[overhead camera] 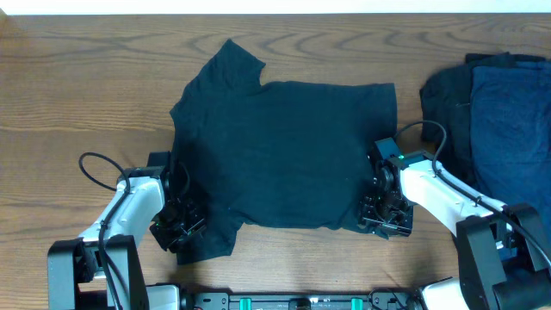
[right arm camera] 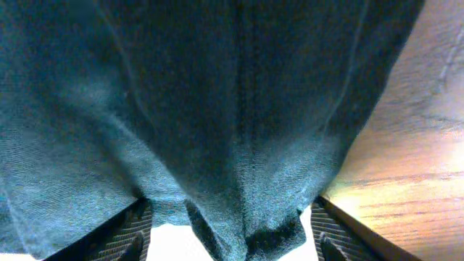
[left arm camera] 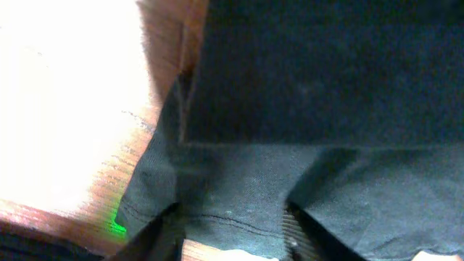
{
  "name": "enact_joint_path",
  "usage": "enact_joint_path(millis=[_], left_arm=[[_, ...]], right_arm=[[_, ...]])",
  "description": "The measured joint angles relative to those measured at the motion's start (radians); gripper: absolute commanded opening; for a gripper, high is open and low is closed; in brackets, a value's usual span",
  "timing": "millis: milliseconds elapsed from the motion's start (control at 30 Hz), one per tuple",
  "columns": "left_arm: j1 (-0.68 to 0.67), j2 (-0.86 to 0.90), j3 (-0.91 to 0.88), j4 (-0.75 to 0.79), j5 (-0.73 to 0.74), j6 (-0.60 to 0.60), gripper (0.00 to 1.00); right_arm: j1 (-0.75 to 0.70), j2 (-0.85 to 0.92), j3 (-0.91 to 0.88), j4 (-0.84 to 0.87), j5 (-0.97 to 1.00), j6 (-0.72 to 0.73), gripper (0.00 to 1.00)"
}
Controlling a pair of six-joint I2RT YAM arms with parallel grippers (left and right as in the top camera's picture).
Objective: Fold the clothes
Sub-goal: 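Hold both lower hem corners with both grippers, then lift the hem with both grippers and fold it up toward the collar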
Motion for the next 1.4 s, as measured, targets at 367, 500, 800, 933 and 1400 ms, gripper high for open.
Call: enact_joint_path(millis=[367, 500, 800, 933, 1400], left_arm=[[0.001, -0.041, -0.047, 0.093, 0.010, -0.045, 0.66], [0.001, -0.057, -0.060, 0.110, 0.007, -0.092, 0.40], [0.001, -0.060, -0.062, 0.114, 0.014, -0.101, 0.19], [0.001, -0.060, -0.062, 0.113, 0.015, -0.095, 0.19], [0.001, -0.060, -0.061, 0.110, 0.019, -0.061, 0.06]], right_arm=[[0.000, -0.002, 0.000, 0.008, 0.002, 0.003, 0.71], [0.000, -0.003, 0.000, 0.011, 0.004, 0.003, 0.71], [0.000, -0.005, 0.000, 0.011, 0.013, 0.002, 0.63], [0.000, -0.005, 0.001, 0.008, 0.013, 0.001, 0.64], [-0.008, -0.005, 0.005, 0.001, 0.022, -0.012, 0.01]])
